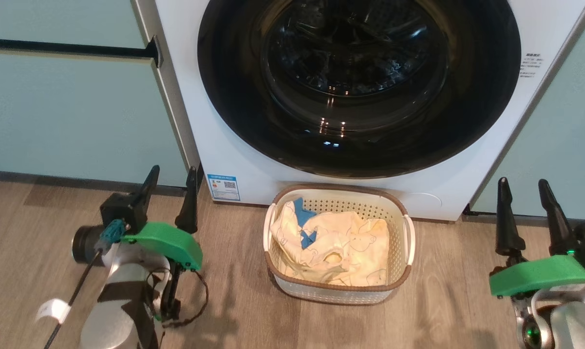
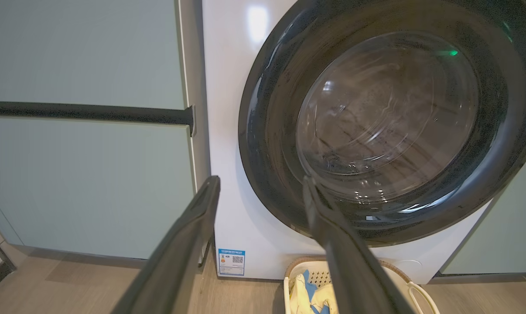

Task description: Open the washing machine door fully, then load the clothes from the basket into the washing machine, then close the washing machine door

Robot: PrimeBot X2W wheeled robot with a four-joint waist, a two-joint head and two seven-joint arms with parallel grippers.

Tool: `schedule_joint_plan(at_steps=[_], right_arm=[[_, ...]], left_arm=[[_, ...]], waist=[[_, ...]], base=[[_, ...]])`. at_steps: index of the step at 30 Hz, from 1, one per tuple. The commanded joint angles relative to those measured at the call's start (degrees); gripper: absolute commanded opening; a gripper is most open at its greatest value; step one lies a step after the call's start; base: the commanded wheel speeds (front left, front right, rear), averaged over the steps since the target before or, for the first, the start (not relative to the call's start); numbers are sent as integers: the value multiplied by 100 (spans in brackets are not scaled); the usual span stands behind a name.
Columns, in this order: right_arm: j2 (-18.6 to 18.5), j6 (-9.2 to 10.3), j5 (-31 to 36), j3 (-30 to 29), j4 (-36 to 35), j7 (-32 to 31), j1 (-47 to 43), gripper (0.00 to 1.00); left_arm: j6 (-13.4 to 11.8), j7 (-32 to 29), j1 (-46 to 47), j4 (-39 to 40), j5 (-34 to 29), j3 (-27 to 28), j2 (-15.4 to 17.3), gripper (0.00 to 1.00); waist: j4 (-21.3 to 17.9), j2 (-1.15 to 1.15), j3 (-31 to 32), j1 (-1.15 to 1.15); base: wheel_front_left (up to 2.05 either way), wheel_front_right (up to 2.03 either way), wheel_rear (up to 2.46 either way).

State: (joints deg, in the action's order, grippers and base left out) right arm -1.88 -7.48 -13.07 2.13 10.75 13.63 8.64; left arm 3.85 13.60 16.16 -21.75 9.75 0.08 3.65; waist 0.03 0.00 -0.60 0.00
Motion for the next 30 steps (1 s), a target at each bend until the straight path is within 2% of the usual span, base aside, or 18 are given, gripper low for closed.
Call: schedule_joint_plan(at_steps=[1, 5, 10, 30], right_arm=[[-94, -1, 148, 134, -161, 78, 304, 100], [-99, -1, 282, 148, -86, 137, 344, 100], [-99, -1, -67, 120, 166, 137, 326, 100], [-99, -1, -73, 227, 494, 137, 339, 100]], left_arm=[[-2, 81, 361, 150, -176, 216, 121, 100], [24, 140, 428, 142, -366, 243, 111, 100], [108, 140, 427, 58, -294, 245, 91, 100], [199, 140, 440, -160, -304, 295, 70, 100]], waist=[[0, 0, 3, 0], [-1, 0, 10, 0], [0, 0, 40, 0], [-4, 0, 107, 0]], base=[[0, 0, 0], [0, 0, 0], [0, 0, 0], [0, 0, 0]])
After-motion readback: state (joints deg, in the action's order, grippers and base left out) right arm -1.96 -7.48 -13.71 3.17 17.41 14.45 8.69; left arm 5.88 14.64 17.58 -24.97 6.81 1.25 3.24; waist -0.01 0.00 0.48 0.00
